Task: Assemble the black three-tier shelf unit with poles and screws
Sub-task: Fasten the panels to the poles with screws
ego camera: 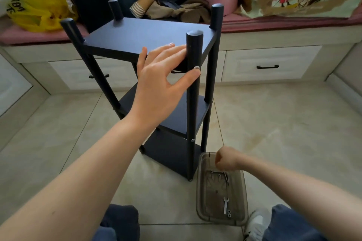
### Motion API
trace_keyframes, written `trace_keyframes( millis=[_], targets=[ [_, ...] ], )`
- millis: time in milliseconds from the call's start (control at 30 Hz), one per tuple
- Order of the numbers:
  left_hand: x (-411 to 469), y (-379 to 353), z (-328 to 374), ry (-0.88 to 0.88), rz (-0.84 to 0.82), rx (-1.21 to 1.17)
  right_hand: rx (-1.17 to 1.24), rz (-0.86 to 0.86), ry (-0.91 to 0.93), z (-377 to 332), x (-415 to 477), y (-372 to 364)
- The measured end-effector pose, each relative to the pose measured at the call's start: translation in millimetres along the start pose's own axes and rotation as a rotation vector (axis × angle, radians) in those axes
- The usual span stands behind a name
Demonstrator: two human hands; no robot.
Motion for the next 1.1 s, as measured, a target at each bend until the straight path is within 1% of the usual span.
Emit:
trace_keyframes(
  millis=[100,167,267,300,433,600,933,1000,1100],
  targets=[
    [-0.9,1.0,0.9,0.010,-0.003,0.004,-0.055,0.024,-0.012,13.5,26.2,-22.4],
    [-0.9,0.6,2.1,0.006,-0.005,0.009,-0.043,0.038,-0.046,30.5,45.6,-43.2],
    [-1.3,2.0,4.4,-0.008,-0.010,0.022,0.057,0.072,-0.099,59.4,60.1,-80.8],
    [-1.4,3.6,5.3,-0.018,-0.010,0.034,0.091,0.098,-0.103,68.2,62.7,-92.6],
    [0.2,6.5,5.8,-0.043,-0.023,0.083,0.160,0.090,-0.080,87.9,75.1,-134.8],
    [-1.4,4.6,4.8,-0.048,-0.003,0.075,0.260,0.148,-0.101,99.9,93.6,-135.4],
    [-4.0,2.8,2.3,-0.060,0.030,0.081,0.109,0.244,0.025,98.8,121.7,-130.7],
    [-4.1,2.7,1.8,-0.061,0.027,0.085,0.158,0.243,0.015,97.4,123.6,-129.8],
    [-4.8,2.8,1.3,-0.057,0.021,0.081,0.129,0.221,-0.028,97.6,123.4,-128.3]
  ],
)
Point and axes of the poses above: each hand's wrist, its own x-axis towards the middle knuckle, its own y-axis out of the back of the hand, z = x × y, the point moved 10 cm from there along x, towards the middle knuckle, and after that the axes turned 8 degrees about x, right-handed, at the moved point
